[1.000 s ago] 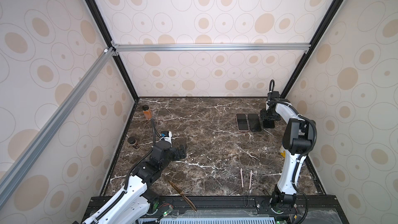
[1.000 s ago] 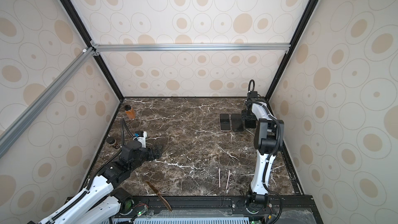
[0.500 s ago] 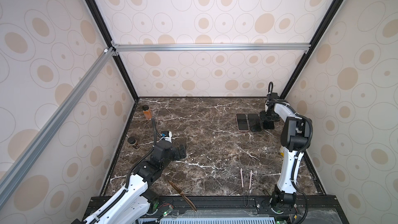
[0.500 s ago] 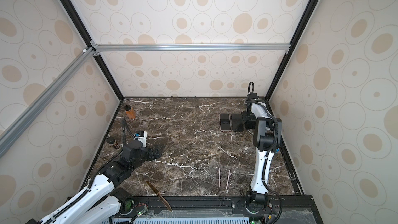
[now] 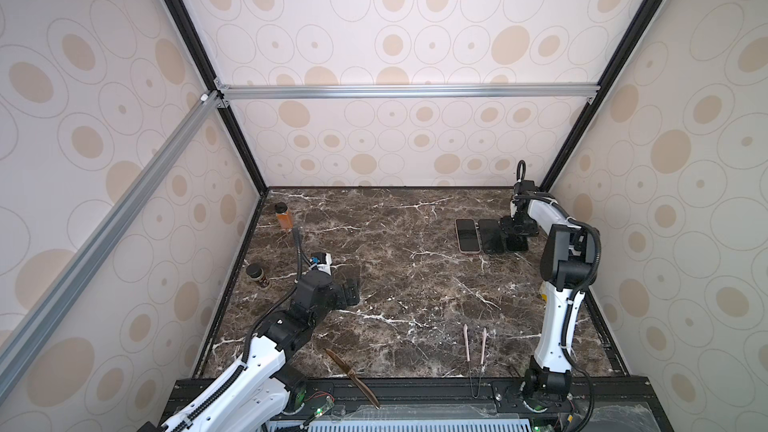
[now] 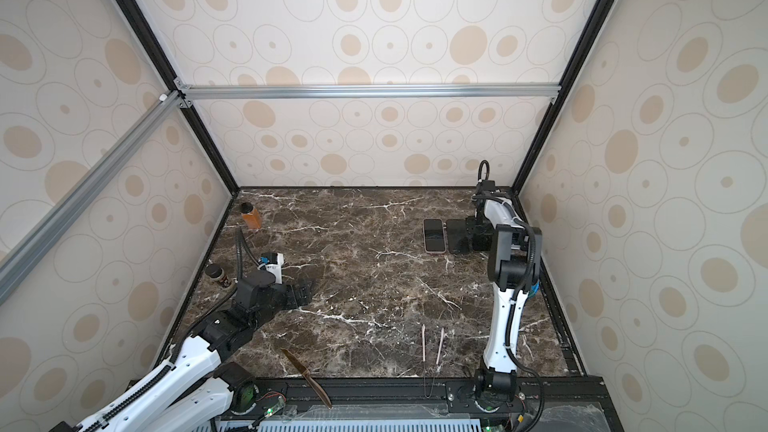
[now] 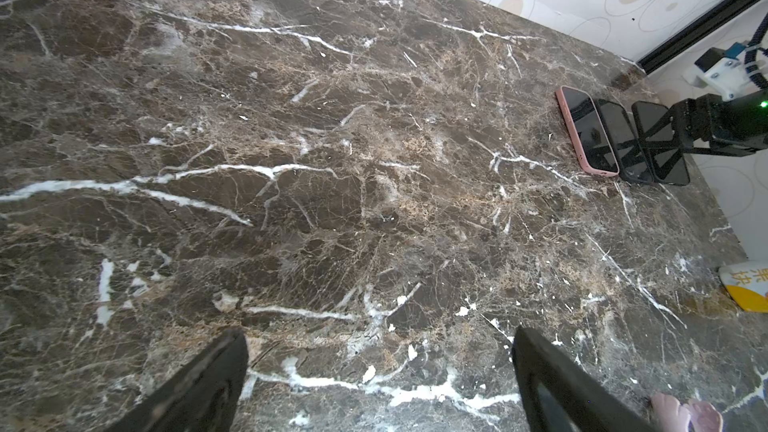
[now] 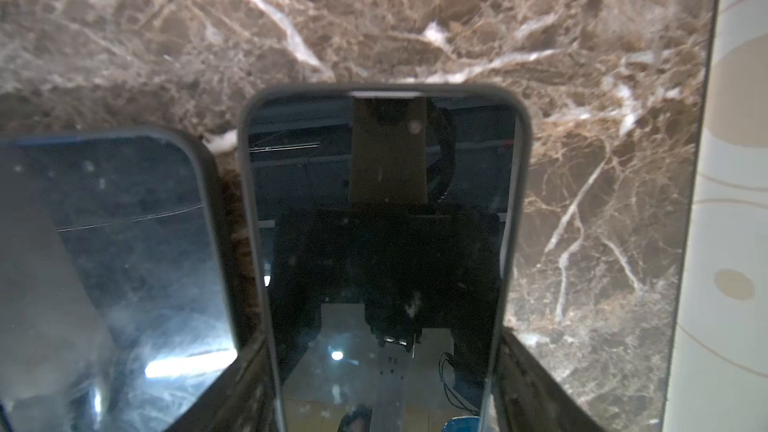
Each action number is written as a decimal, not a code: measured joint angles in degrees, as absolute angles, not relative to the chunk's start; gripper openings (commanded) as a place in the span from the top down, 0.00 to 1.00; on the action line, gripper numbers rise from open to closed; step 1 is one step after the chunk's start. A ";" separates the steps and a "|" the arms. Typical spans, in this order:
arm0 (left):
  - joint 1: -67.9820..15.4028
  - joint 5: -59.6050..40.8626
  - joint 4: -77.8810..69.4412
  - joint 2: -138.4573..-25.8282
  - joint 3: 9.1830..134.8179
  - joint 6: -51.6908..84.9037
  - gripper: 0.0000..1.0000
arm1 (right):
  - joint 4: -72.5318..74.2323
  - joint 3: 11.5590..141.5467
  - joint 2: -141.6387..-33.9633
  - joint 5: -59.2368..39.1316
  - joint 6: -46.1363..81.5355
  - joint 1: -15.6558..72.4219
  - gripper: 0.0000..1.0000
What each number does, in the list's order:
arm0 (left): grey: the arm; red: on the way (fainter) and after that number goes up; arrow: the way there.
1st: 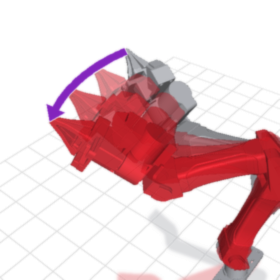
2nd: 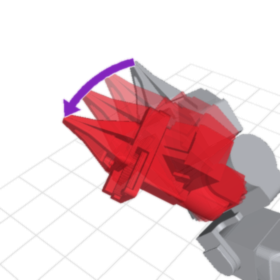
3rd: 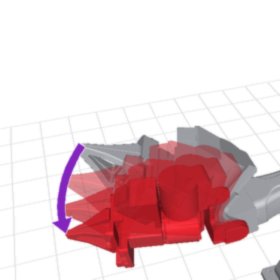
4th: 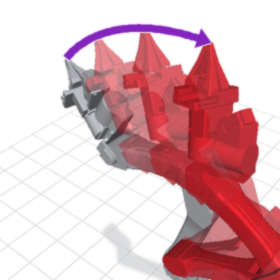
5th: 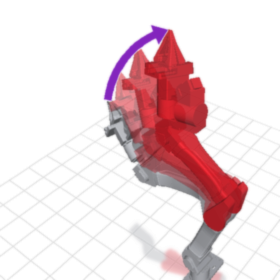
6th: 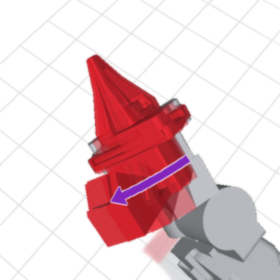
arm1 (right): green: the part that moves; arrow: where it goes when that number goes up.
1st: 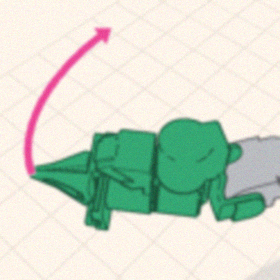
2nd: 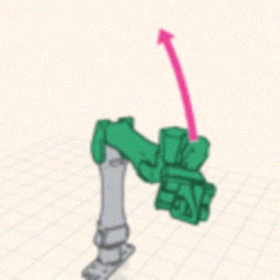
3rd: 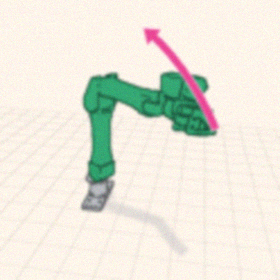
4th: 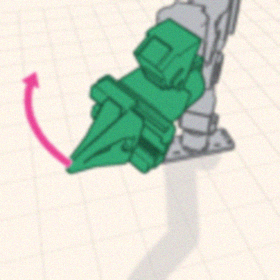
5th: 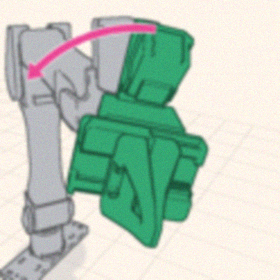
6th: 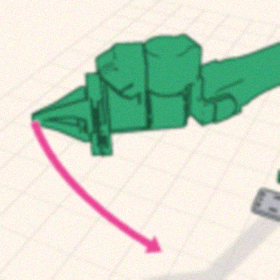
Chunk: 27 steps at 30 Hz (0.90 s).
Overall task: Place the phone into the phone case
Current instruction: 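Lower the cased phone beside the other phones and open the right gripper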
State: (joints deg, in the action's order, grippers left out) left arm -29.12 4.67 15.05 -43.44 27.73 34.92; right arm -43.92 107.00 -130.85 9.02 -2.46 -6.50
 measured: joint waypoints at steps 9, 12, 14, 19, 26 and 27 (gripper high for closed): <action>-29.04 4.86 15.05 -43.44 27.73 34.89 0.00 | -44.29 107.96 -131.81 8.82 -2.39 -6.50 0.47; -28.97 4.89 15.05 -43.48 27.73 34.89 0.00 | -44.45 108.01 -131.83 8.82 -2.22 -6.50 0.44; -28.97 4.89 15.00 -43.66 27.75 34.89 0.00 | -44.62 108.01 -131.83 8.84 -2.07 -6.50 0.41; -28.97 4.89 14.94 -43.99 27.77 34.89 0.00 | -44.91 108.01 -131.83 8.86 -1.78 -6.52 0.34; -28.97 4.89 14.55 -44.21 27.77 34.89 0.00 | -45.04 108.01 -131.83 8.97 -1.50 -6.52 0.28; -28.97 4.89 14.46 -44.27 27.77 34.87 0.00 | -45.04 108.01 -131.83 8.99 -1.45 -6.50 0.27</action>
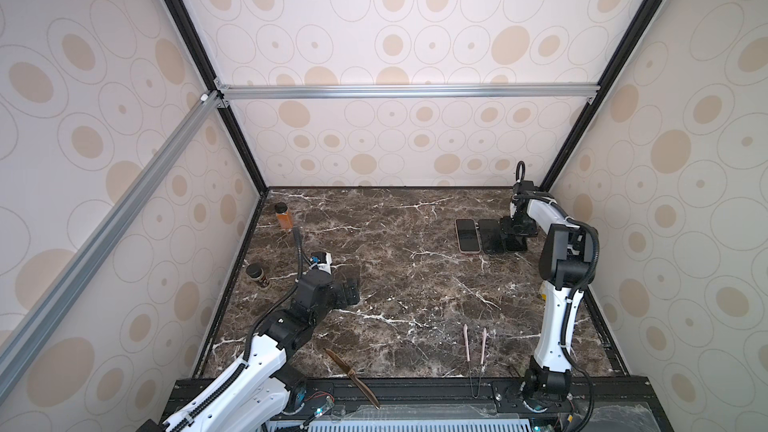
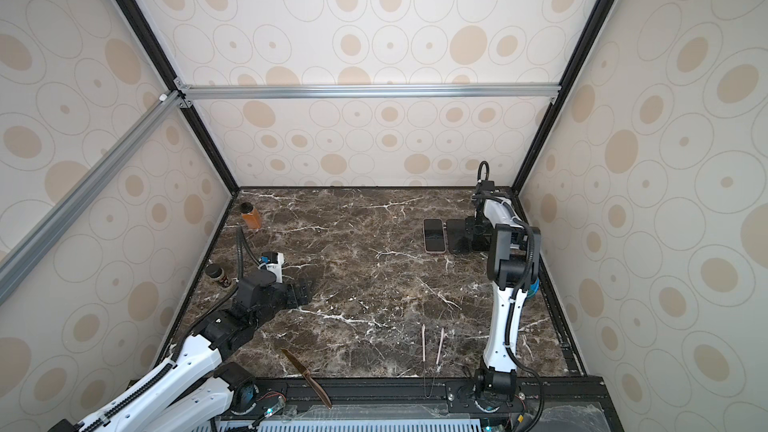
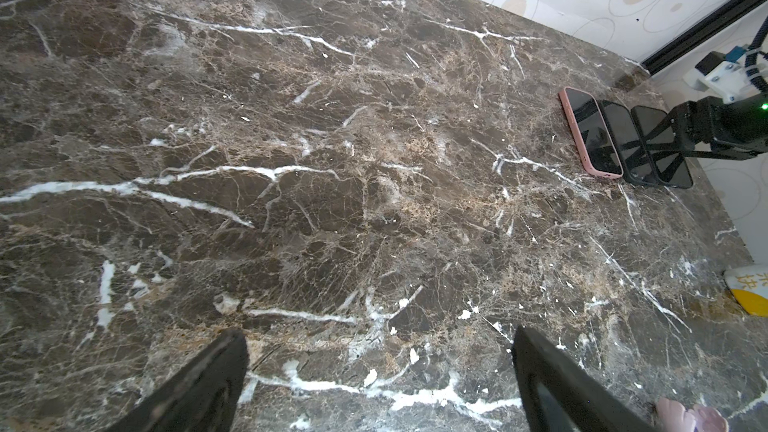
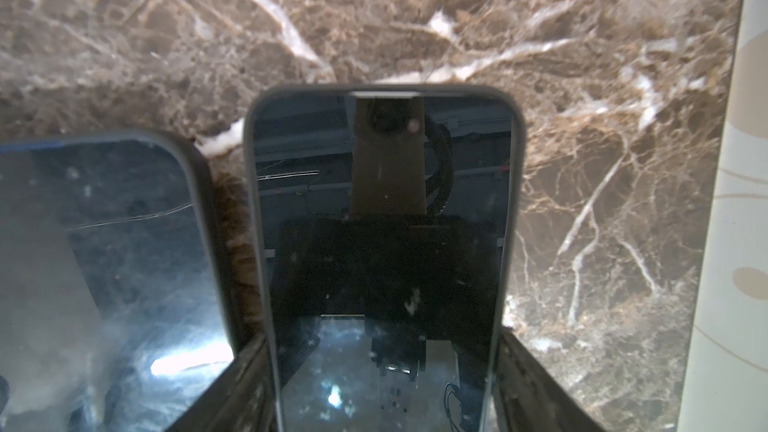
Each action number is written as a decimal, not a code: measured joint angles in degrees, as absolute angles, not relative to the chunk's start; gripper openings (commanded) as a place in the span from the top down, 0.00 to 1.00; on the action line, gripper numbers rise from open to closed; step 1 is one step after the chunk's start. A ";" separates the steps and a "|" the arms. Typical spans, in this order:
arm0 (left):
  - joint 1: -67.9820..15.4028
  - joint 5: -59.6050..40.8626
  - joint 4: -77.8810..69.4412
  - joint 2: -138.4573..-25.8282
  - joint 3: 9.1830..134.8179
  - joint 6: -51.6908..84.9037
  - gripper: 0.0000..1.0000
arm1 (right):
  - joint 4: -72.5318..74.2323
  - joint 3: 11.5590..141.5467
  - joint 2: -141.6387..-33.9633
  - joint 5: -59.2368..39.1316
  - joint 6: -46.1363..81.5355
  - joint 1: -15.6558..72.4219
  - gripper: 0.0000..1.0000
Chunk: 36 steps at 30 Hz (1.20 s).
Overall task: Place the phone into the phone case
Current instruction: 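Lower the cased phone beside the other phones and open the right gripper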
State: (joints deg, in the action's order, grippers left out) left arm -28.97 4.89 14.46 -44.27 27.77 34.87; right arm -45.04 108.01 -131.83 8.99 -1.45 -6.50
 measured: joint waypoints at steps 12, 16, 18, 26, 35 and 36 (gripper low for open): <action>-28.95 5.13 14.06 -44.95 27.79 34.85 0.00 | -45.04 108.01 -131.83 9.56 -0.89 -6.50 0.21; -28.93 5.15 13.93 -45.50 27.79 34.85 0.00 | -45.04 108.01 -131.83 9.74 -0.86 -6.50 0.19; -28.93 5.26 13.85 -45.50 27.79 34.85 0.00 | -45.04 108.01 -131.83 9.82 -0.86 -6.50 0.19; -28.91 5.61 13.80 -45.47 27.79 34.79 0.00 | -44.97 108.01 -131.81 10.15 -0.89 -6.50 0.16; -28.29 9.37 11.57 -47.83 28.12 32.64 0.00 | -44.71 106.28 -129.34 9.61 -0.58 -6.50 0.16; -28.08 10.33 11.14 -48.75 28.29 32.14 0.00 | -44.66 105.54 -128.18 9.37 -0.47 -6.52 0.16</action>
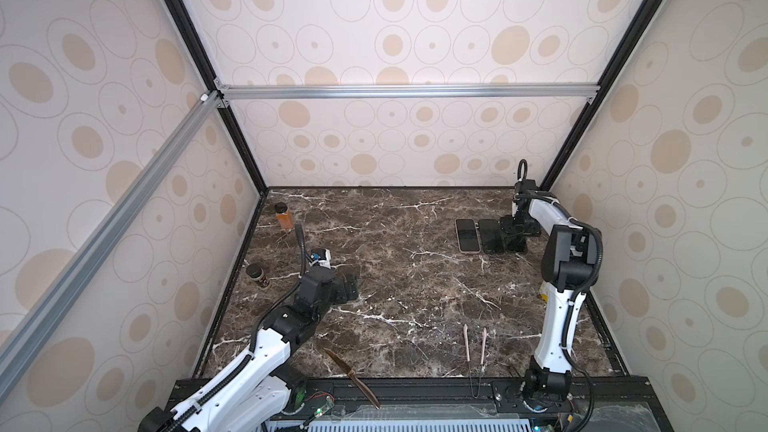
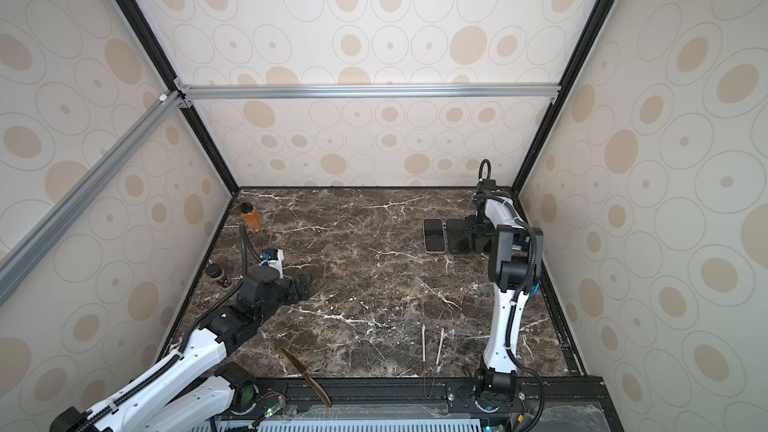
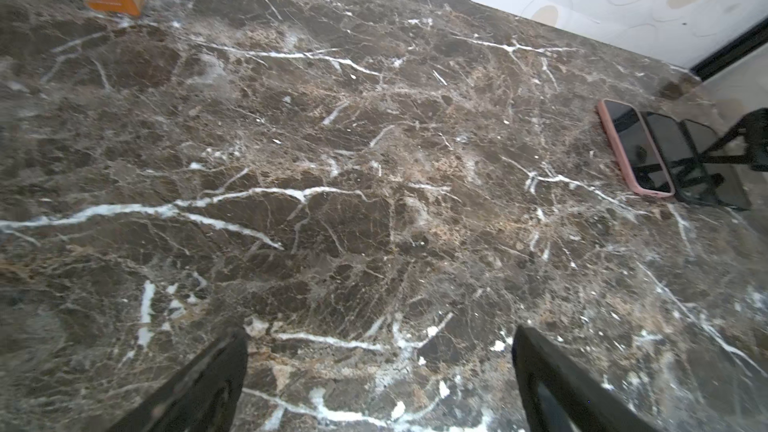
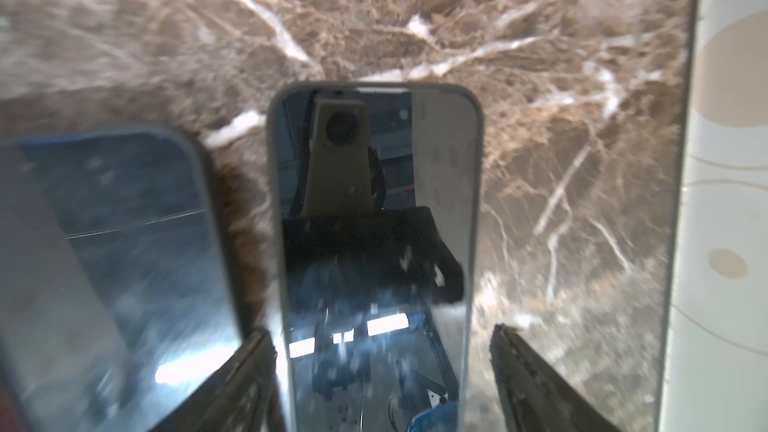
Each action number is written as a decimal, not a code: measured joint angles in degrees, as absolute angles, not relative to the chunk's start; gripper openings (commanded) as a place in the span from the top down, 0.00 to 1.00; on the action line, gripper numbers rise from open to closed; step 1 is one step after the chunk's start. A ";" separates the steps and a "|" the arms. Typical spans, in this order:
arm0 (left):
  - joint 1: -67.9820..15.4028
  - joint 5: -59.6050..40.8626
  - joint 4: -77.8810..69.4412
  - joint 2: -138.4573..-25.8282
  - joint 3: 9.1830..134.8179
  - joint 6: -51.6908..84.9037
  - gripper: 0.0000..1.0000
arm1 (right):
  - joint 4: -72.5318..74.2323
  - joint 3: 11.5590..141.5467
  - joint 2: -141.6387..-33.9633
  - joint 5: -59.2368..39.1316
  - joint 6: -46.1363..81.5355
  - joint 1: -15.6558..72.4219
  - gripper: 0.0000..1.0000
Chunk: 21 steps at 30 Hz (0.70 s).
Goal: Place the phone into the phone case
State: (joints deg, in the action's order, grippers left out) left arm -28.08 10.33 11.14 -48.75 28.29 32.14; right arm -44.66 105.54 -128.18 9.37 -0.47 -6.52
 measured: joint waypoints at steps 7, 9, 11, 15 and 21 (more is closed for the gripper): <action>-25.54 18.55 6.09 -53.95 28.45 28.99 0.00 | -42.11 99.33 -116.14 6.02 0.47 -6.52 0.00; -24.32 20.69 3.31 -55.53 28.34 27.97 0.00 | -39.99 95.59 -111.63 4.21 0.99 -6.52 0.01; -23.09 22.52 -0.14 -57.08 27.66 26.76 0.00 | -38.02 91.61 -107.39 2.44 1.43 -6.50 0.01; -20.21 26.59 -7.70 -60.73 24.43 23.20 0.00 | -32.91 82.21 -98.85 -1.19 2.68 -6.52 0.01; -15.79 27.49 -17.56 -63.77 22.17 17.80 0.00 | -19.05 62.67 -86.80 -5.15 4.78 -6.50 0.01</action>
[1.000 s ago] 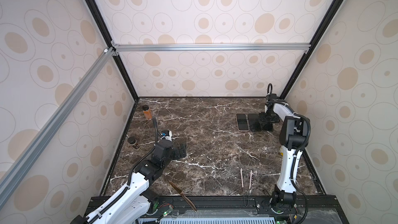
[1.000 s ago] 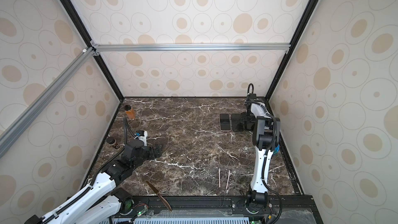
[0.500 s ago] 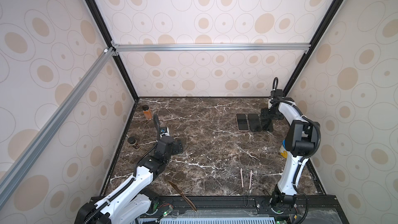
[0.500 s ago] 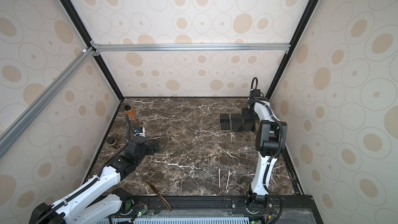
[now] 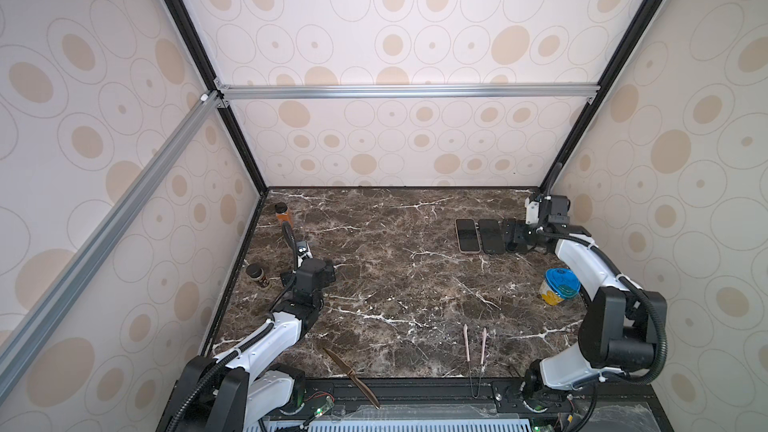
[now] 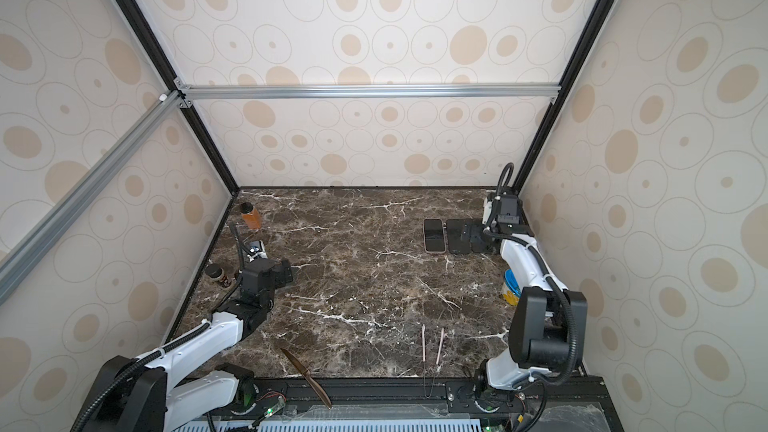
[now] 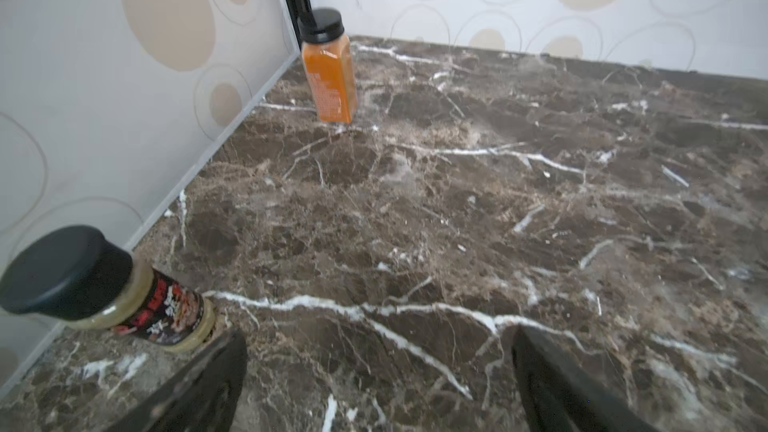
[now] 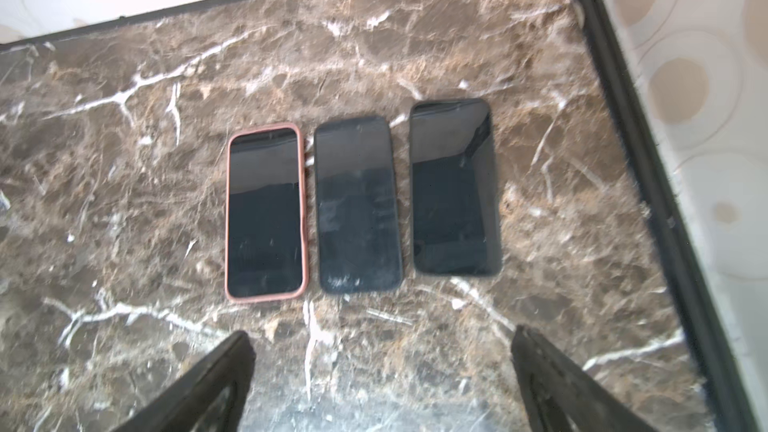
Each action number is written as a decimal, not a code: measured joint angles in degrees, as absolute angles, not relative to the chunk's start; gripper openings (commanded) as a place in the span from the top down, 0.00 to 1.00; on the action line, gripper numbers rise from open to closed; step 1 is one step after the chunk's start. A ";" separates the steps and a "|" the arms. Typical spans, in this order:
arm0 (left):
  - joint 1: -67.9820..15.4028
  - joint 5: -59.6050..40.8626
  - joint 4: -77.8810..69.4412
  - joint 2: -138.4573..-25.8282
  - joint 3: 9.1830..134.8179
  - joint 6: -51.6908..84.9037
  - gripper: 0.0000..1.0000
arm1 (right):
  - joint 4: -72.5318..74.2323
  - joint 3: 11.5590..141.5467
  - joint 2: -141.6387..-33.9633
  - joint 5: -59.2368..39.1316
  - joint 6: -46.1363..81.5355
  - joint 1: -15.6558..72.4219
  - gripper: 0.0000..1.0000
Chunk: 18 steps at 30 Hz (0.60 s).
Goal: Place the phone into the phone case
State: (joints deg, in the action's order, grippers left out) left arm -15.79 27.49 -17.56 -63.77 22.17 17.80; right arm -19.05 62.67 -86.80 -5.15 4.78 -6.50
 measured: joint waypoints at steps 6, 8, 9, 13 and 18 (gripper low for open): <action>-11.57 27.44 -28.32 -65.10 20.53 13.02 0.00 | -6.07 46.46 -83.74 -7.16 5.98 -6.50 0.01; -10.46 26.94 -32.64 -65.71 18.57 11.46 0.00 | -2.35 42.83 -83.74 -7.73 6.61 -6.50 0.01; -9.85 26.48 -34.72 -66.48 17.54 10.76 0.00 | -0.30 41.17 -83.72 -8.03 6.83 -6.50 0.01; -7.51 24.45 -41.76 -72.20 14.96 9.06 0.00 | 7.81 36.23 -83.61 -8.99 7.03 -6.50 0.01; -6.57 21.65 -48.25 -79.50 15.38 6.63 0.00 | 18.44 28.93 -81.10 -8.99 6.33 -6.50 0.00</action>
